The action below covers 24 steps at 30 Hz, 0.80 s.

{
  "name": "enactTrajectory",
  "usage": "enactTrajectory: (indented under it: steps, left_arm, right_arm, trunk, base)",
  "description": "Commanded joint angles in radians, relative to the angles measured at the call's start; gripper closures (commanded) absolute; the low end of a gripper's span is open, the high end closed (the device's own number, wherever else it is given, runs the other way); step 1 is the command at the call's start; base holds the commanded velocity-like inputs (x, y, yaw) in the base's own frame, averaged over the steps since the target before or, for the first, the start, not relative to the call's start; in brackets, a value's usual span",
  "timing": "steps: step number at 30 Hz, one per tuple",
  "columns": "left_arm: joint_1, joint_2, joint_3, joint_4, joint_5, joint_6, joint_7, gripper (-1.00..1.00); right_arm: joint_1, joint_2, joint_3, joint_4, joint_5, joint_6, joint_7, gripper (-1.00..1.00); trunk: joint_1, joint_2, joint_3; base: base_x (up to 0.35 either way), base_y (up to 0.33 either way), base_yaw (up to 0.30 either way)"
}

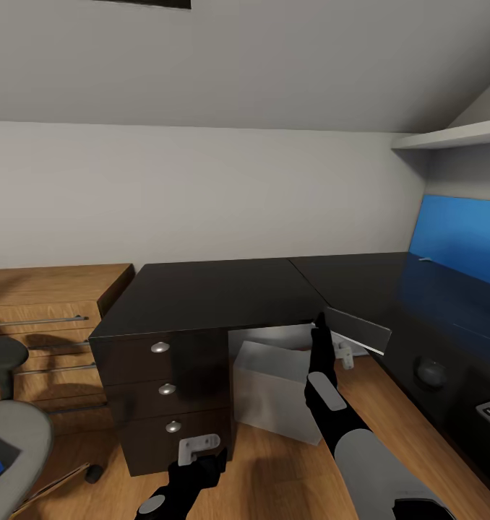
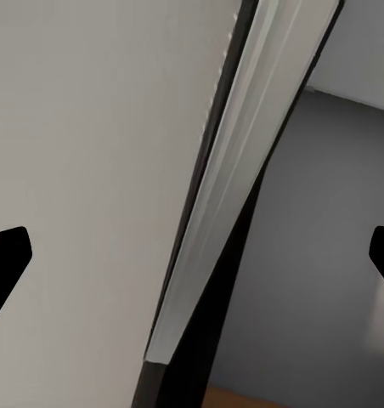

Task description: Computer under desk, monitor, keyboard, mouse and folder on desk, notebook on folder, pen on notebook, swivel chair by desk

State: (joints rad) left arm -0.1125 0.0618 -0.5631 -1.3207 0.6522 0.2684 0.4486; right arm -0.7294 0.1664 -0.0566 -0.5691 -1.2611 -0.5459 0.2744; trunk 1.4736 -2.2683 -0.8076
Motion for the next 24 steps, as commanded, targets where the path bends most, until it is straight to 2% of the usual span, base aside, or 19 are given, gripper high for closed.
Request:
enactTrajectory:
  steps: [1,24]
  left_arm:
    - [-0.001,0.001,-0.003,-0.002,0.007,0.002,0.008,-1.0]
    - [-0.001,0.001,-0.003,-0.002,0.007,0.002,0.008,-1.0]
  right_arm:
    - [-0.001,0.001,-0.003,0.0,-0.011,0.0,0.009,-1.0]
    - [-0.001,0.001,-0.002,-0.003,-0.011,0.0,0.009,-1.0]
  trunk:
    - [0.0,-0.001,-0.001]
    - [0.0,-0.001,-0.001]
  base:
    - [0.0,0.0,0.0]
    - [0.0,0.0,0.0]
